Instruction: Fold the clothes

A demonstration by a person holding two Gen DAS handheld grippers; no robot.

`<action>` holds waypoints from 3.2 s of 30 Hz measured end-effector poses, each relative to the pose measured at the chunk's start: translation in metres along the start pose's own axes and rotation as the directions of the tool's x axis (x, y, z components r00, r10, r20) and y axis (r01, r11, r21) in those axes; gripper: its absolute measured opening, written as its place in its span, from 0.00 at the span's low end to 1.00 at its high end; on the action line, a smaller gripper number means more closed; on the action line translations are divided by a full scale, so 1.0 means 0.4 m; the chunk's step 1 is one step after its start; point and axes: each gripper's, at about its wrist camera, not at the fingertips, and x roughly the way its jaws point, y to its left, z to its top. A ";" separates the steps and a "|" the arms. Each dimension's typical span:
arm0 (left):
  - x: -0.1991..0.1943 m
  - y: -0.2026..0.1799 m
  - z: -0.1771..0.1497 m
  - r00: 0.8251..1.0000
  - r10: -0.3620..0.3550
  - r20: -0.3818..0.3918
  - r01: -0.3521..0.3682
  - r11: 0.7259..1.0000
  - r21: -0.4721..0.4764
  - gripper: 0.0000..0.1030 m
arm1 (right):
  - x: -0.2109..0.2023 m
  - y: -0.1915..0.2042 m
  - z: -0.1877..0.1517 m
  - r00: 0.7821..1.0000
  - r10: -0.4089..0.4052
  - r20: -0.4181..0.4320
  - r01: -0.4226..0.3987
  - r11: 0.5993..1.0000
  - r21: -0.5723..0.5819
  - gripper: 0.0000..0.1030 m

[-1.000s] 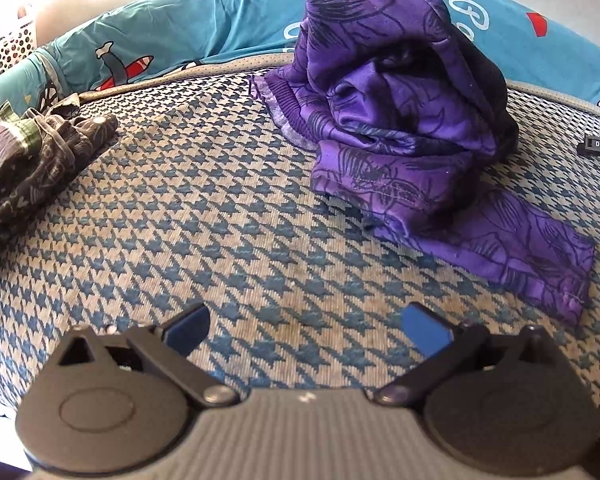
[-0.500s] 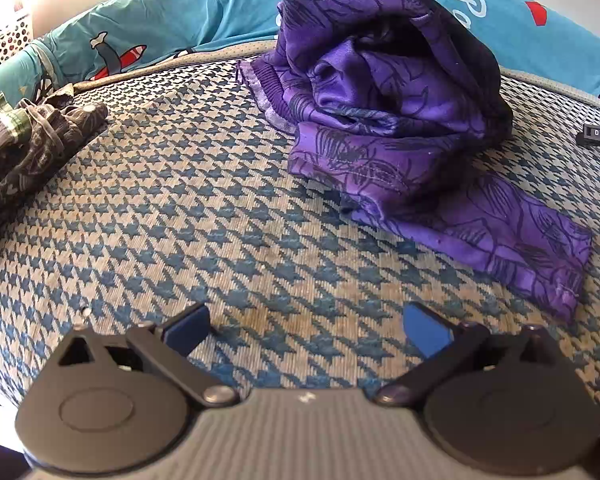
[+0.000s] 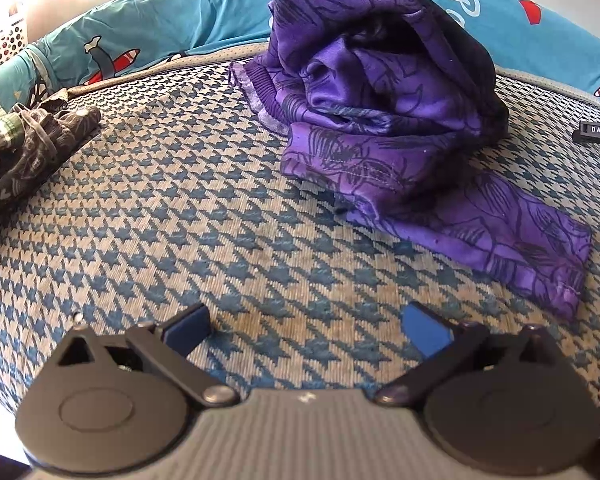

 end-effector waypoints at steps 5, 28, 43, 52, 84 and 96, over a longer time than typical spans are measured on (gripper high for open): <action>0.007 -0.002 0.005 1.000 -0.002 -0.009 0.002 1.000 -0.006 1.00 | 0.004 -0.013 0.006 1.000 0.000 0.000 0.000 1.000 -0.001 1.00; 0.015 -0.003 0.011 1.000 -0.003 -0.025 0.003 1.000 -0.005 1.00 | -0.130 0.078 -0.025 0.980 -0.063 -0.188 0.068 0.997 0.022 1.00; 0.006 -0.004 0.008 1.000 0.007 -0.021 -0.008 0.999 -0.032 1.00 | -0.433 0.257 -0.108 0.980 0.107 -0.169 -0.110 0.994 -0.005 1.00; -0.008 -0.007 0.002 0.999 0.017 -0.037 -0.019 0.999 -0.038 1.00 | -0.512 0.333 -0.235 0.962 0.158 -0.224 -0.170 0.985 -0.032 1.00; -0.328 0.106 0.216 0.986 0.078 0.146 -0.061 0.992 -0.113 1.00 | -0.534 0.343 -0.153 0.957 0.205 -0.207 -0.251 0.941 -0.227 1.00; -0.235 0.067 0.310 0.992 0.013 0.125 -0.004 0.998 -0.068 1.00 | -0.421 0.362 -0.098 0.915 0.229 -0.333 -0.278 0.954 -0.108 1.00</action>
